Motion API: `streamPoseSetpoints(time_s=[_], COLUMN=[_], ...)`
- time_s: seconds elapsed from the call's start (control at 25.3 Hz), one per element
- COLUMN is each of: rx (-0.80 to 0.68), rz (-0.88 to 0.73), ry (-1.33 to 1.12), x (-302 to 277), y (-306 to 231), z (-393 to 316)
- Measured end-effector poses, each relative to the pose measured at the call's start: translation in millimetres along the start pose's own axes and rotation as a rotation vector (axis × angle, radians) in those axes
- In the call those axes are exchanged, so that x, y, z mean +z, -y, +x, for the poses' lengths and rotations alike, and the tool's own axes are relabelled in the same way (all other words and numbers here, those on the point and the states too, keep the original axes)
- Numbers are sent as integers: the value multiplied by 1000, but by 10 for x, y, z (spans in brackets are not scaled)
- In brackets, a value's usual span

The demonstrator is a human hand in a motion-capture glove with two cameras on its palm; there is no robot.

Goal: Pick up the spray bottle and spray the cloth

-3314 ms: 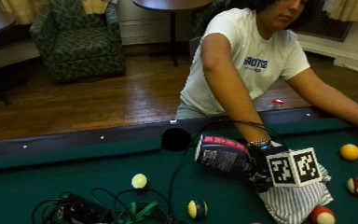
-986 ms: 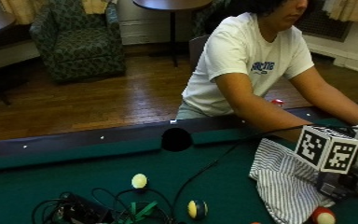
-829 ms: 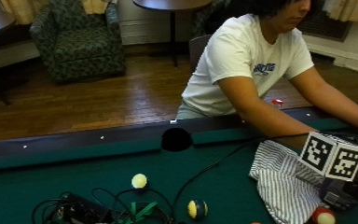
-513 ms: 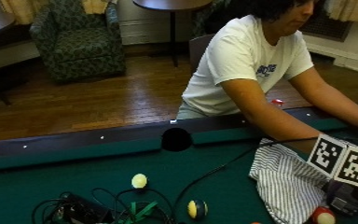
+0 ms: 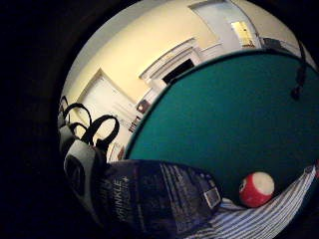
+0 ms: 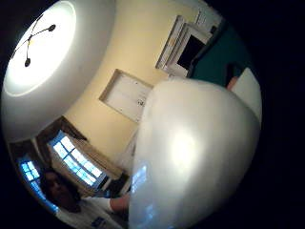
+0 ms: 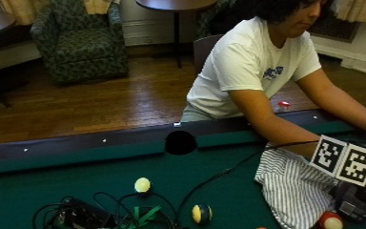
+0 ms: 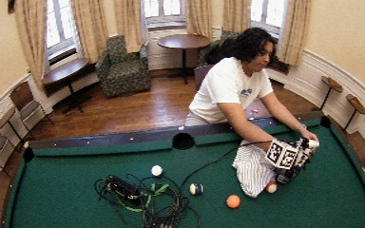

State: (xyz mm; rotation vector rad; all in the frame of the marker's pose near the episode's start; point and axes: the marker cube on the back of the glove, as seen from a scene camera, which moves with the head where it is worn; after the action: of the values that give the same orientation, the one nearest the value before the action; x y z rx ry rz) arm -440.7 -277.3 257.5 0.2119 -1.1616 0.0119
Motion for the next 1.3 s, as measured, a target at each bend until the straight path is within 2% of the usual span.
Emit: streamPoseSetpoints(time_s=[0.43,0.67,1.3], rx=[75,122,-22], rz=[-124,-172,-312], ry=[76,21,-264], x=[-35,-140,-929], y=[-144,-270,-627], z=[33,102,249])
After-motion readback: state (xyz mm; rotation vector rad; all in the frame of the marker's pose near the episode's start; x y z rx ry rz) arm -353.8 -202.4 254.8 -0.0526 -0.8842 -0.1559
